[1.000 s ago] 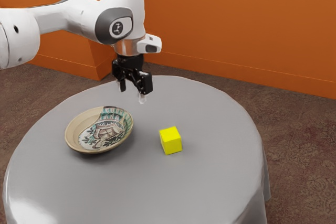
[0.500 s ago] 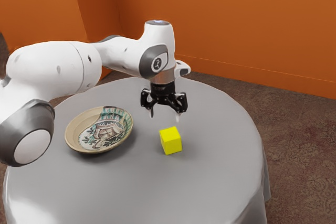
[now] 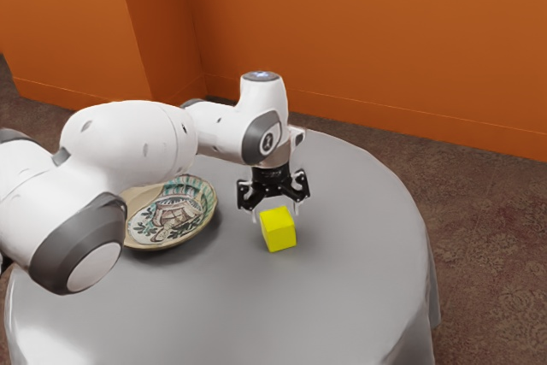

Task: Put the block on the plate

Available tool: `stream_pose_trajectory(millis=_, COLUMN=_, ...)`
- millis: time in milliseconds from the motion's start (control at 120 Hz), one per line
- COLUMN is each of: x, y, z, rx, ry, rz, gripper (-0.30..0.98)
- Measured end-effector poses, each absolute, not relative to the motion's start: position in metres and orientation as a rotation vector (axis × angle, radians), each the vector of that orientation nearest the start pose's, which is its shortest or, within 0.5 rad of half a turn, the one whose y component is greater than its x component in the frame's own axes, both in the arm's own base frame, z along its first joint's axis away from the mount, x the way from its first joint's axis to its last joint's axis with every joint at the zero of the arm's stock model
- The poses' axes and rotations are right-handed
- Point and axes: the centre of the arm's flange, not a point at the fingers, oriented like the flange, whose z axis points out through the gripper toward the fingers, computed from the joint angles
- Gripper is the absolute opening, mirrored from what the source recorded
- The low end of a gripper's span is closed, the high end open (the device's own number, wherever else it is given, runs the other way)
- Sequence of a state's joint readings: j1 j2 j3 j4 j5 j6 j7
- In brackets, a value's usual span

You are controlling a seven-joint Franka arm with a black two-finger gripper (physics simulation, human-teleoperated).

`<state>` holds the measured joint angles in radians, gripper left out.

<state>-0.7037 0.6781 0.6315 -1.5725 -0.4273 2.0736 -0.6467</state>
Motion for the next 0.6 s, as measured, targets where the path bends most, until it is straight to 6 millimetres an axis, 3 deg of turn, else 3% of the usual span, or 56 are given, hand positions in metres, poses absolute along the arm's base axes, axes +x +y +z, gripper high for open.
stream_pose_trajectory(millis=300, x=0.675, y=-0.142, z=0.265, rx=-2.856, ry=-1.161, rz=0.022, gripper=0.68)
stream_pose_trajectory(millis=600, x=0.676, y=-0.146, z=0.266, rx=-2.826, ry=-1.249, rz=0.002, gripper=0.44)
